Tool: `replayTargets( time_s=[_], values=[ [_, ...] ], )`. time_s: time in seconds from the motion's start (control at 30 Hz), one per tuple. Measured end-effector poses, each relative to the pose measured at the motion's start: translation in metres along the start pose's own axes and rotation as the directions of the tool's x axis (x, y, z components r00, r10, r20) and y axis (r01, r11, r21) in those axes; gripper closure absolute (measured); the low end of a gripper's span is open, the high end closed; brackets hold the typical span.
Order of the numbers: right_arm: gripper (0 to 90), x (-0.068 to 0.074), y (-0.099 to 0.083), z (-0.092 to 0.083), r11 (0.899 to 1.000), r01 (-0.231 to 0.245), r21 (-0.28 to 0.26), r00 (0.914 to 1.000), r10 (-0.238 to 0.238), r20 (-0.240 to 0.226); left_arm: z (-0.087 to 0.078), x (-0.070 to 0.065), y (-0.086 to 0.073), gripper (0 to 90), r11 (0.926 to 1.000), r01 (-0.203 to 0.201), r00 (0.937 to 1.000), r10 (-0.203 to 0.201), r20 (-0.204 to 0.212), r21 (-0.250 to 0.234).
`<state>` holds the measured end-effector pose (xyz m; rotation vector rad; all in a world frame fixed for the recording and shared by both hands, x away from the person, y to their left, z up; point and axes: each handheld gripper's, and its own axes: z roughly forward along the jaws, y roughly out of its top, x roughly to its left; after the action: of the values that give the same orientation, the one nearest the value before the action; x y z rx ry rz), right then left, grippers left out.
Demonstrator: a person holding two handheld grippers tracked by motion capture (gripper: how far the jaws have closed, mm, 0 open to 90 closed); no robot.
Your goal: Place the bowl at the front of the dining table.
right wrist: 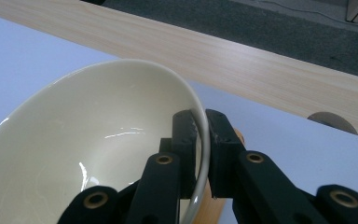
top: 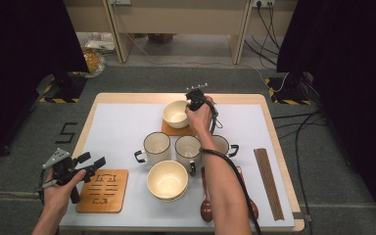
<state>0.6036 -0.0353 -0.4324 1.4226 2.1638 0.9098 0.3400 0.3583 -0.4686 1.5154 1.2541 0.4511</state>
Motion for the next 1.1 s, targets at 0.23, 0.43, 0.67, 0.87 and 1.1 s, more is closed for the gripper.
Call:
replayTargets(
  time_s=[0.23,0.43,0.67,0.87,1.1],
  values=[
    [82.9,-0.001,0.000,0.000,1.000,0.004,0.005,1.0000,-0.004,-0.004,0.000,0.000,0.000,19.2,1.0000,0.000,1.0000,0.000,0.001,0.000],
    [83.0,-0.003,0.000,0.001,1.000,0.001,0.012,1.0000,-0.001,-0.005,0.000,0.001,0.000,19.2,1.0000,0.001,1.0000,-0.001,-0.001,0.000],
    [82.3,-0.008,0.000,0.001,0.999,0.012,0.030,0.9999,-0.012,0.001,0.001,0.000,-0.001,19.2,1.0000,0.001,1.0000,-0.001,0.001,0.004],
    [81.9,-0.011,-0.001,0.002,0.999,0.015,0.038,0.9998,-0.016,0.013,0.001,0.000,-0.001,19.2,1.0000,0.002,1.0000,-0.002,0.000,0.006],
    [79.8,-0.013,-0.002,0.002,0.999,0.007,0.037,0.9998,-0.007,0.018,0.002,0.000,-0.001,19.2,1.0000,0.001,1.0000,-0.001,0.002,0.006]
  ],
)
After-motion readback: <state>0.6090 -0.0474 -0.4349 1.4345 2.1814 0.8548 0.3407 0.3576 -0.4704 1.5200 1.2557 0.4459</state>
